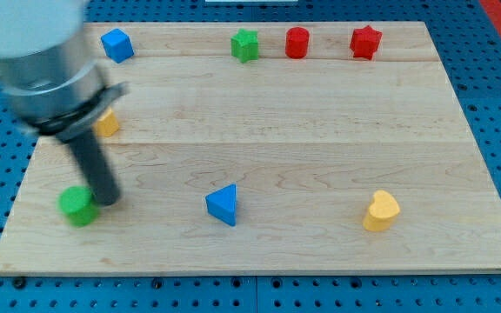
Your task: Push the green circle closer to the yellow hexagon
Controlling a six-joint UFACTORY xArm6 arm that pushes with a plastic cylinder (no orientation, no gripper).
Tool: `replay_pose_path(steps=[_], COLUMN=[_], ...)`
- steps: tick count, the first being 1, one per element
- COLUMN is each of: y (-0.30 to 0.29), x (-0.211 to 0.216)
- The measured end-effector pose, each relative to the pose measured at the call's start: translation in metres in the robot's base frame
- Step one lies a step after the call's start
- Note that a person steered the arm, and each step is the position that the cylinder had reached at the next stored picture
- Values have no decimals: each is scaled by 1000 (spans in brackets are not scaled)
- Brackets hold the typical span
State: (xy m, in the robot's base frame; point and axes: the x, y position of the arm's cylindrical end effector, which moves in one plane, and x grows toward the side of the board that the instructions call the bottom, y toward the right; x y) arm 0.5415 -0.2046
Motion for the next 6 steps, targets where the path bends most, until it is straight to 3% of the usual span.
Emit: replay_pose_path(steps=[1,2,3,4,5,6], y=[-9,-26,-100,-29,30,49], x=[65,64,53,40,-12,-94])
